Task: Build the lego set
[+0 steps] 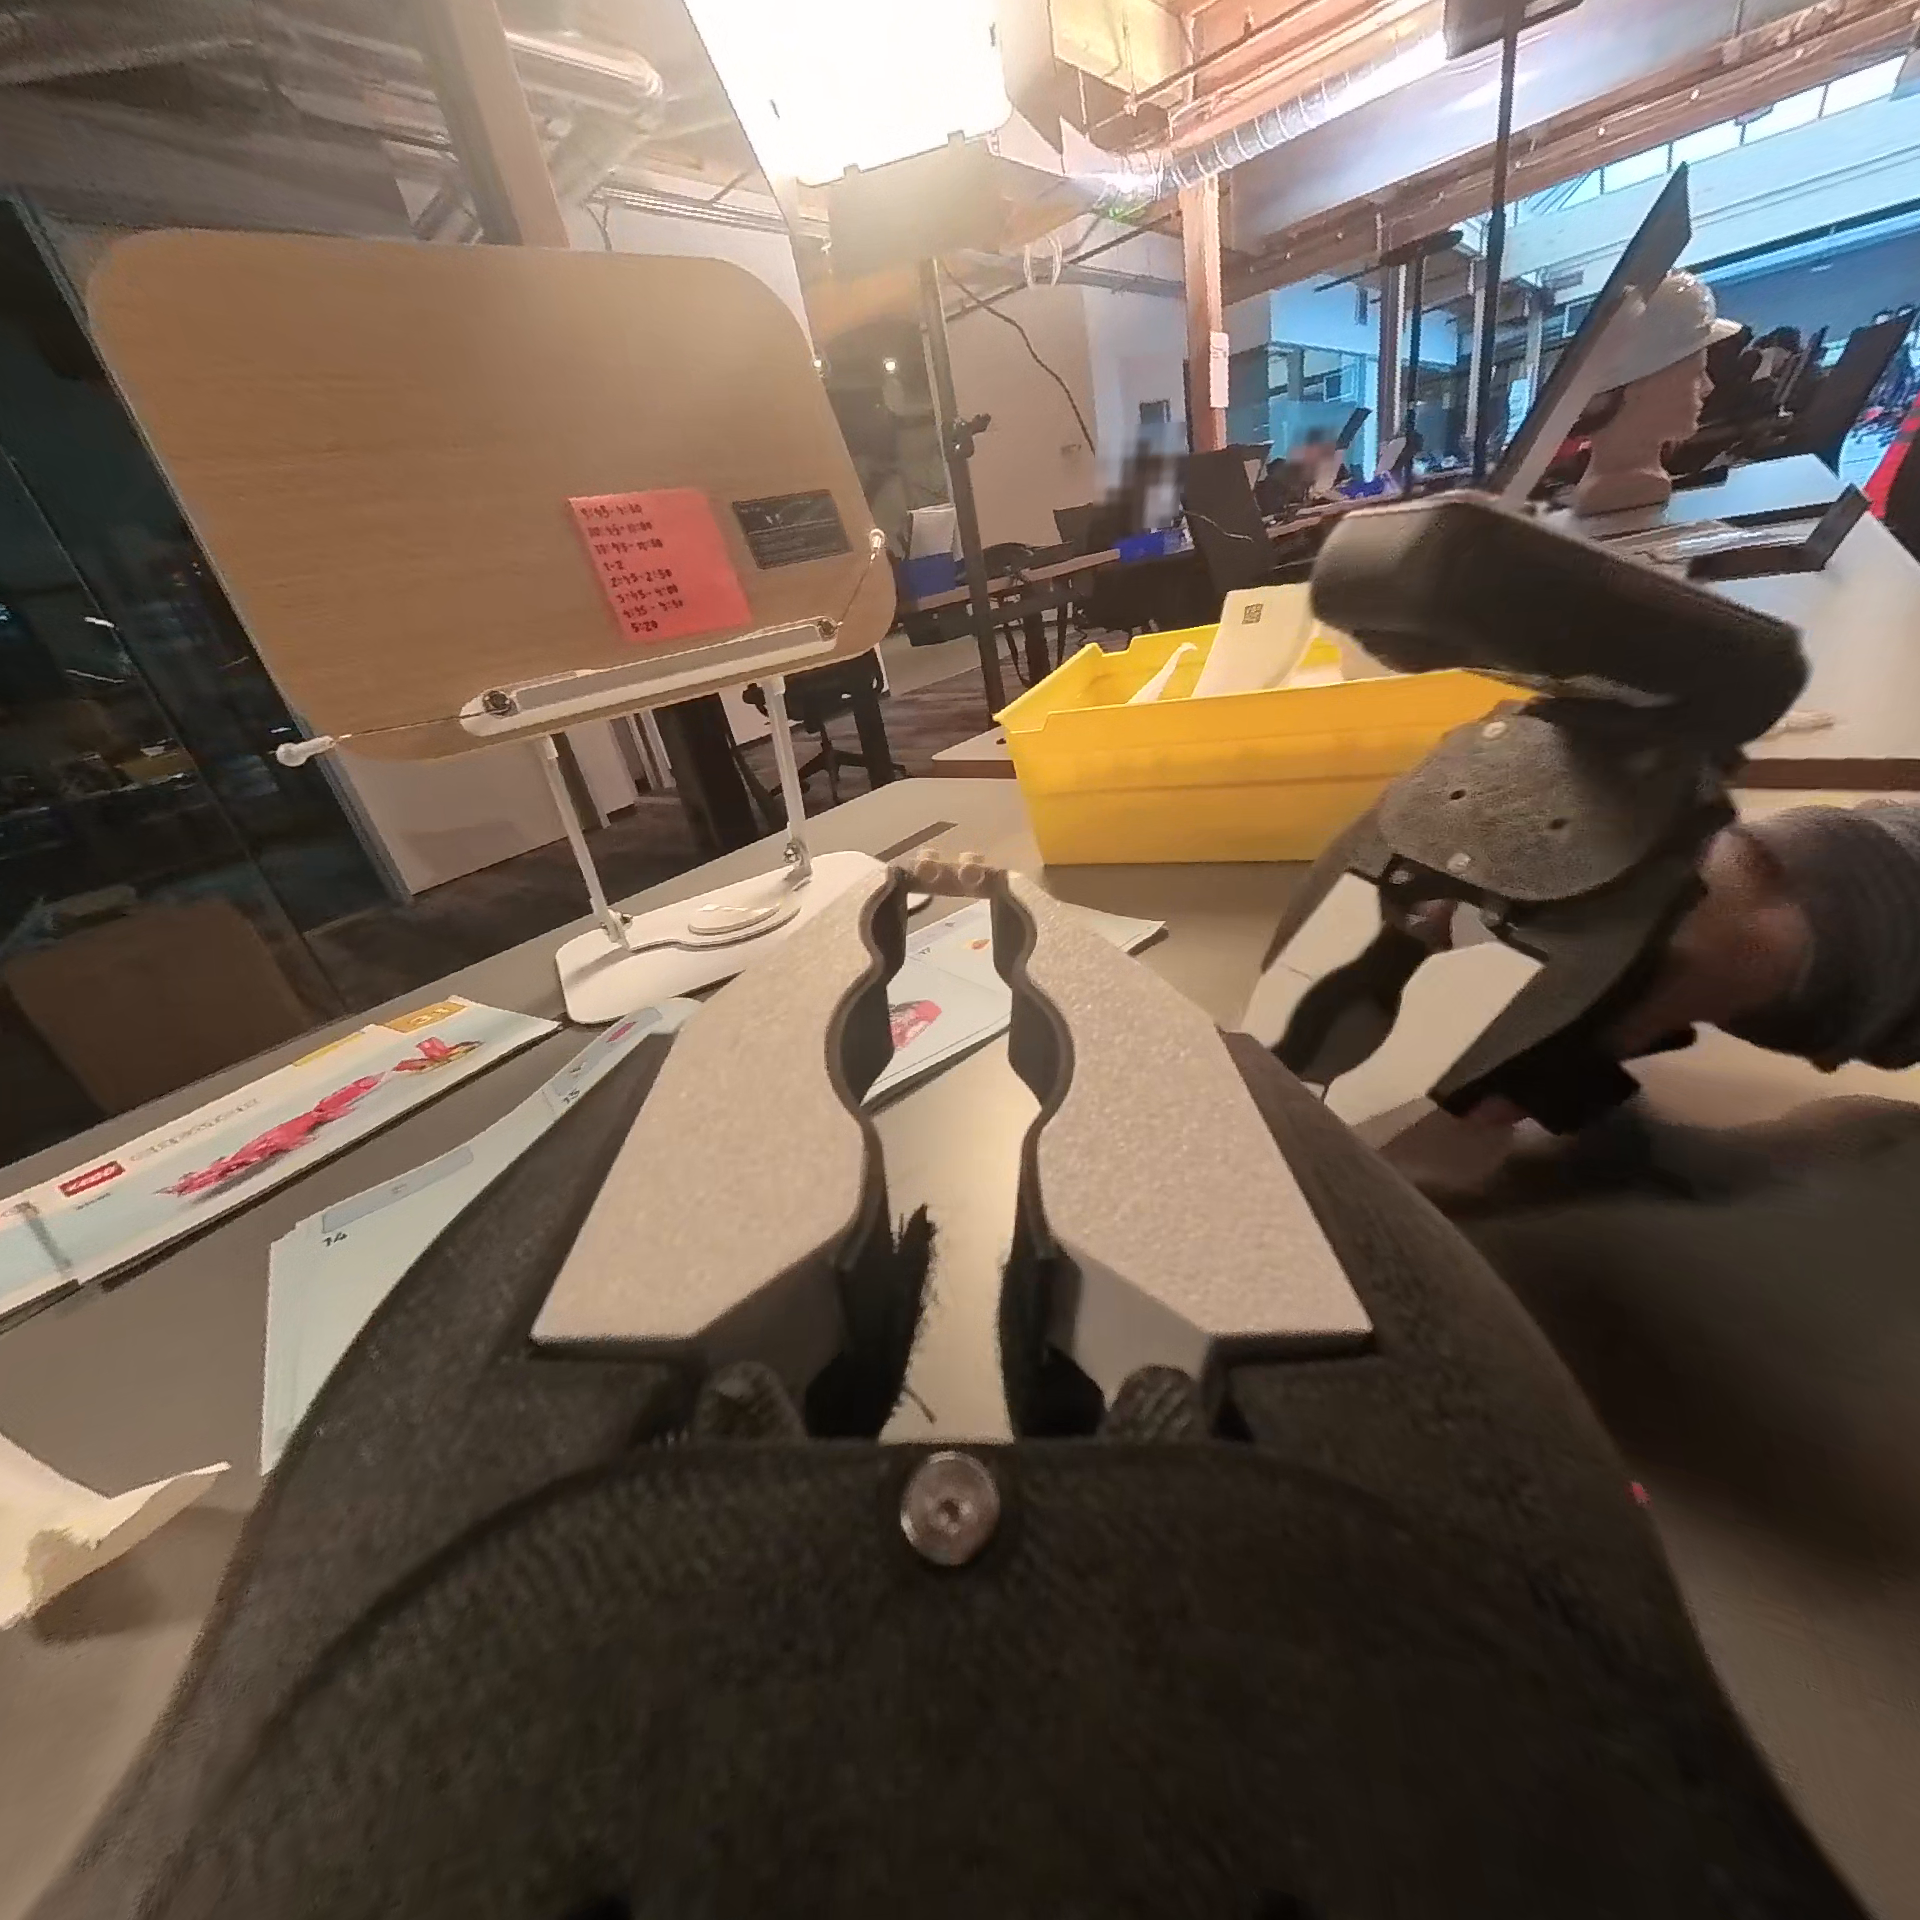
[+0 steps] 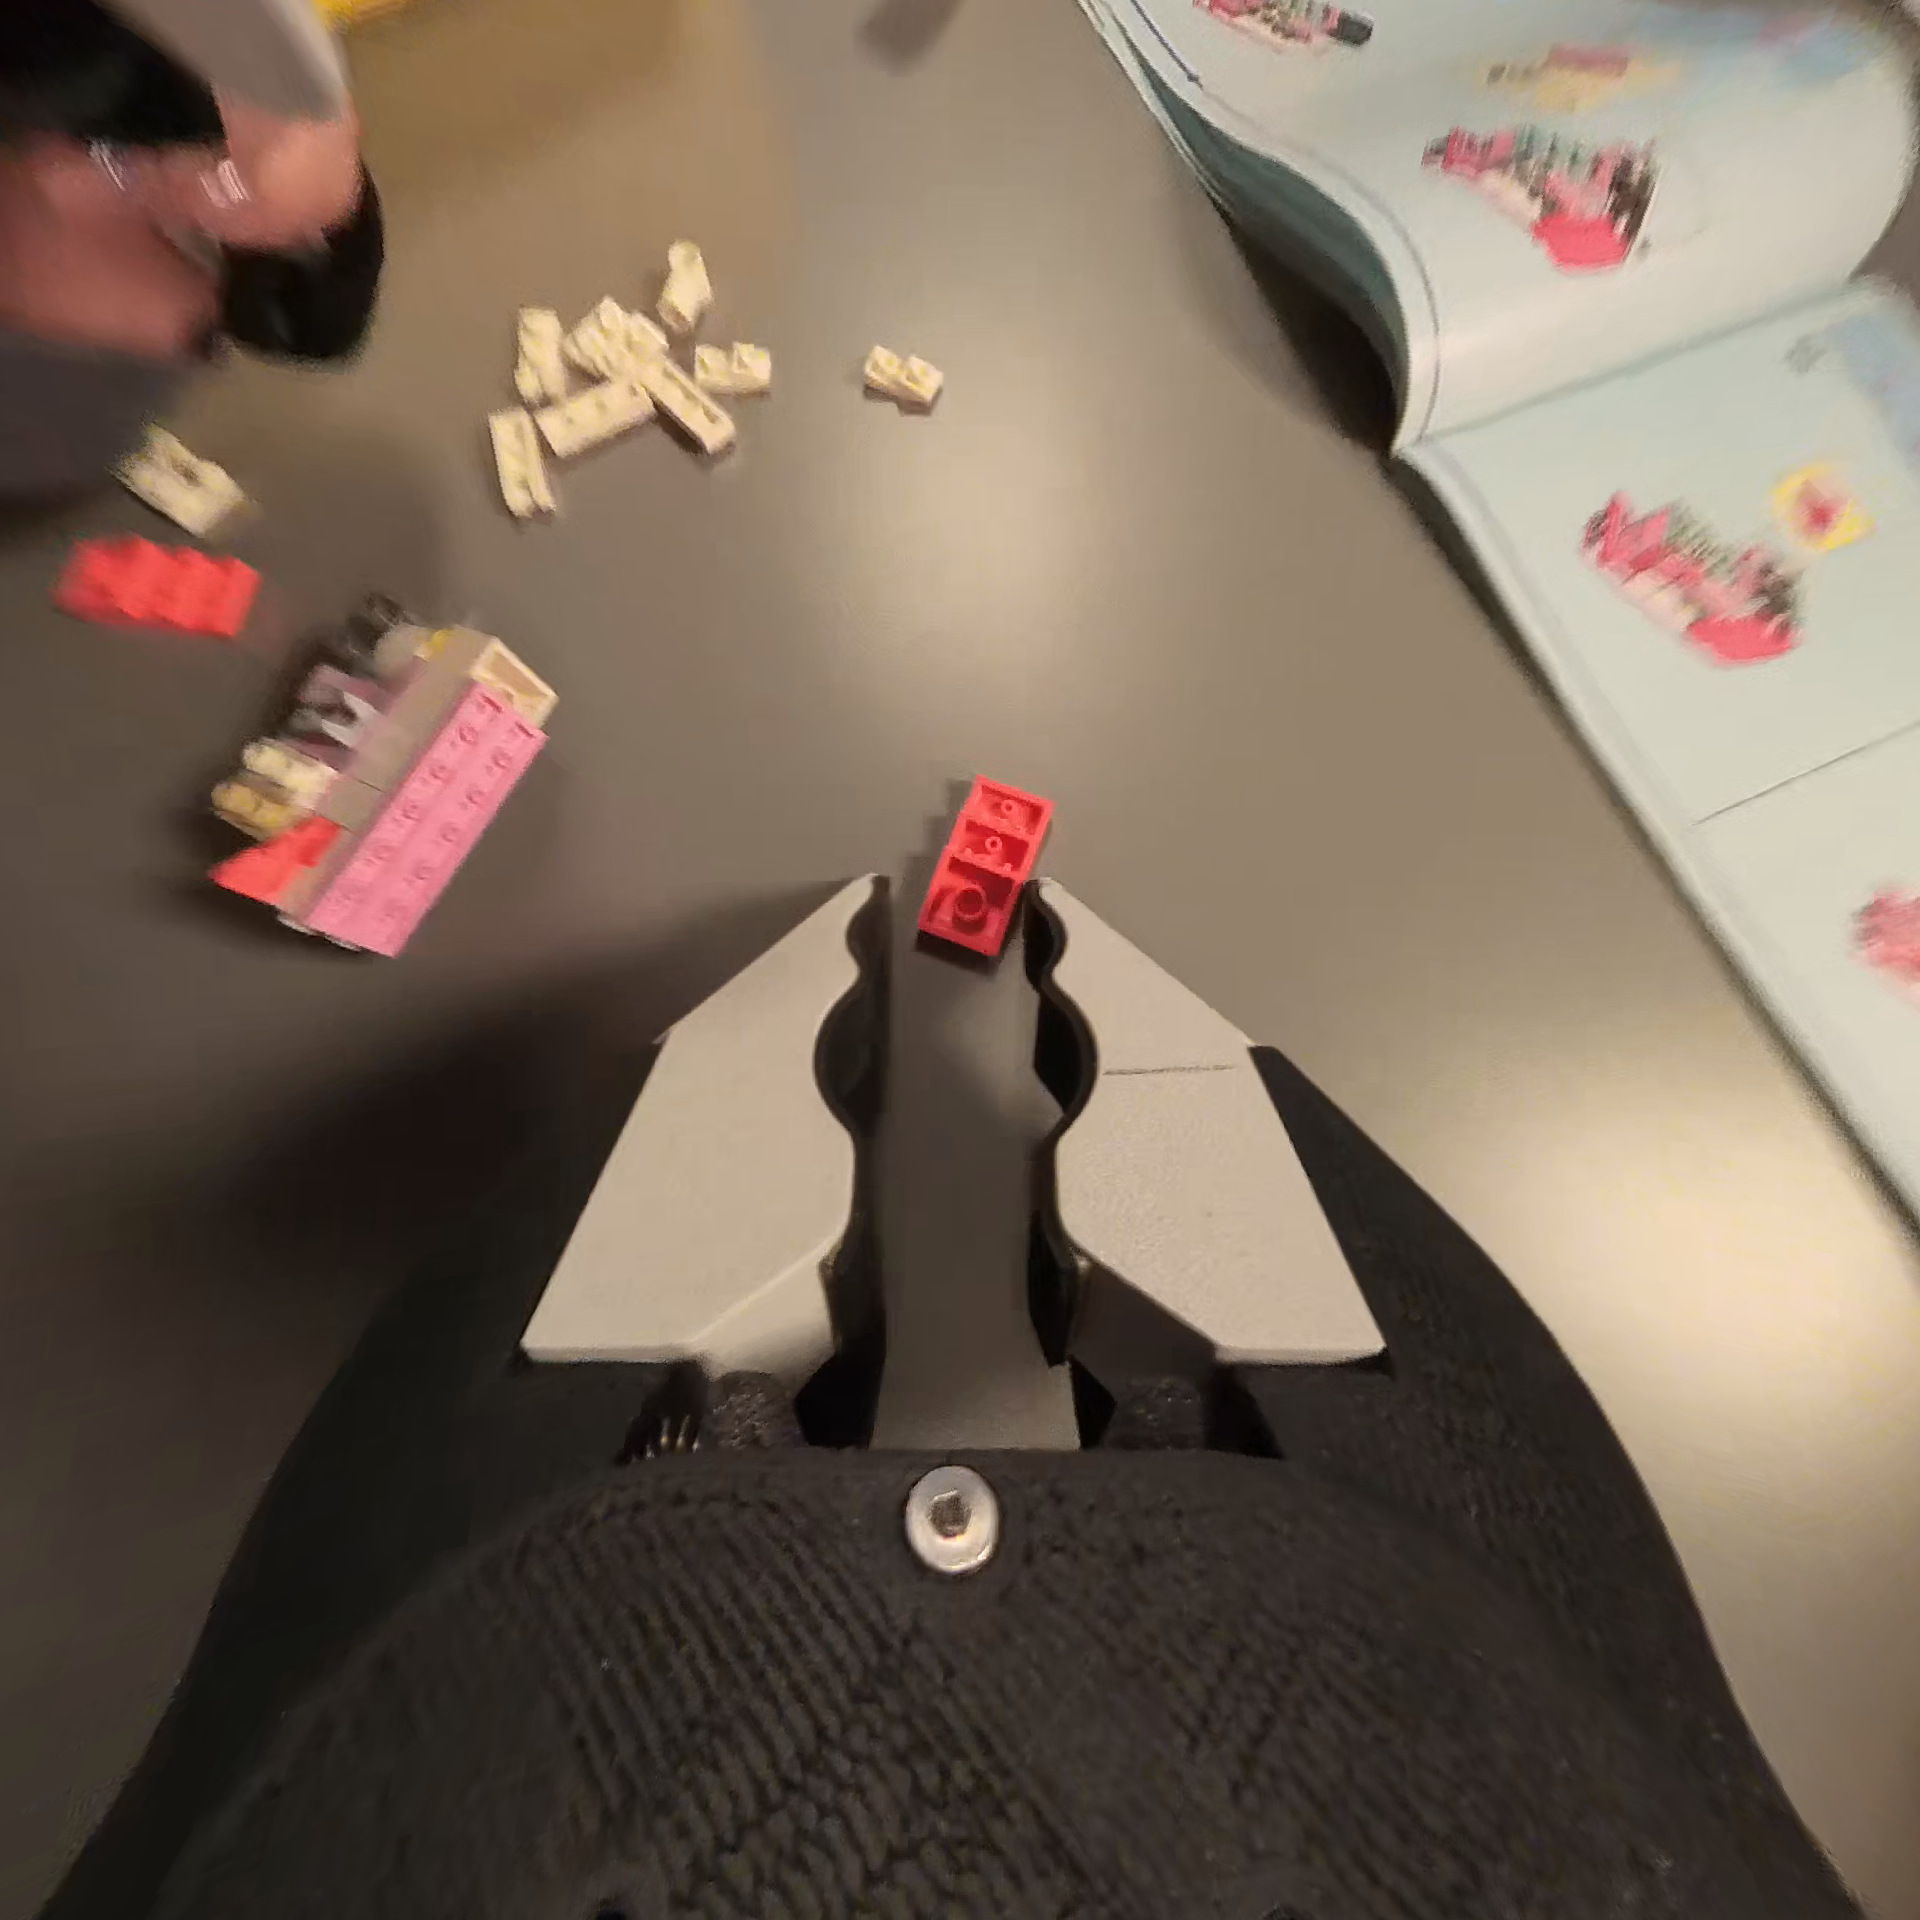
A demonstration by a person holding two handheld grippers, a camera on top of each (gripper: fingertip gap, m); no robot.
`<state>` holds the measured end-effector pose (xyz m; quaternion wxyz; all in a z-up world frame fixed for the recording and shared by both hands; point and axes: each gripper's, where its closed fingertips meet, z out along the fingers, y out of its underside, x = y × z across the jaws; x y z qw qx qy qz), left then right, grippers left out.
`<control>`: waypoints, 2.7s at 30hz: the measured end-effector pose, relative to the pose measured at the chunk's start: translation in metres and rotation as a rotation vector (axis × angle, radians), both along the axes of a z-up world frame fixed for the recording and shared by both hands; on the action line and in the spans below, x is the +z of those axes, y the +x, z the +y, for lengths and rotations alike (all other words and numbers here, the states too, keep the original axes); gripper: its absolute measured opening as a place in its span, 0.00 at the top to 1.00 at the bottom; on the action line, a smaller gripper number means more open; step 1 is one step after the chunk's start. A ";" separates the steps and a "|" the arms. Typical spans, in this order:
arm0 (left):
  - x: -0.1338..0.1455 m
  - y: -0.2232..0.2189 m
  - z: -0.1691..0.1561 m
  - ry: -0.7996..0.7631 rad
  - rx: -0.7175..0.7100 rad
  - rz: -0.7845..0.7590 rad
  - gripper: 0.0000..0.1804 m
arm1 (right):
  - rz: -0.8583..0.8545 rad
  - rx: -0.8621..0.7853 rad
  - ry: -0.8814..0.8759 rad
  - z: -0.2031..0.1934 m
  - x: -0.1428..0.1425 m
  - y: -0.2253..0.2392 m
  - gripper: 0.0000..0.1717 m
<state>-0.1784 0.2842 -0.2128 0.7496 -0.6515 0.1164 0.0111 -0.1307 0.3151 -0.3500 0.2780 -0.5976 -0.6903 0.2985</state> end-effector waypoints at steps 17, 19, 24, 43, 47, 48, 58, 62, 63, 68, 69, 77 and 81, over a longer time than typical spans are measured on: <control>0.002 -0.018 0.000 -0.004 0.029 -0.065 0.92 | -0.139 1.062 1.964 0.024 0.016 0.000 0.92; 0.000 -0.016 0.000 -0.012 0.016 -0.071 0.92 | -0.113 1.193 2.024 0.017 0.013 0.007 0.92; -0.001 -0.011 0.001 -0.018 -0.003 -0.067 0.92 | -0.127 1.448 1.963 0.012 -0.003 0.035 0.95; -0.003 0.009 -0.001 -0.058 -0.194 -0.143 0.92 | 0.053 -0.018 -0.027 0.019 0.005 0.043 0.84; -0.011 0.012 0.002 -0.121 -0.245 -0.176 0.92 | 0.077 0.007 -0.063 0.022 0.009 0.037 0.87; -0.013 0.012 0.002 -0.132 -0.255 -0.187 0.92 | 0.072 0.026 -0.078 0.020 0.008 0.036 0.91; 0.013 0.025 -0.019 -0.036 -0.561 -0.406 0.92 | 0.460 0.418 -0.170 -0.031 0.157 0.002 0.92; 0.019 0.026 -0.024 -0.027 -0.635 -0.466 0.92 | 0.417 0.519 -0.217 -0.047 0.167 -0.012 0.92; 0.019 0.026 -0.025 -0.026 -0.638 -0.471 0.92 | 0.399 0.529 -0.217 -0.048 0.164 -0.015 0.92; 0.022 0.024 -0.026 -0.009 -0.645 -0.486 0.92 | 0.311 0.586 -0.247 -0.053 0.158 -0.020 0.92; 0.023 0.023 -0.026 -0.004 -0.645 -0.492 0.92 | 0.286 0.596 -0.252 -0.053 0.158 -0.021 0.92; 0.027 0.018 -0.028 0.023 -0.626 -0.498 0.92 | 0.115 0.633 -0.145 -0.054 0.160 -0.026 0.92; 0.027 0.019 -0.027 0.020 -0.628 -0.499 0.92 | 0.083 0.630 -0.112 -0.053 0.159 -0.026 0.92</control>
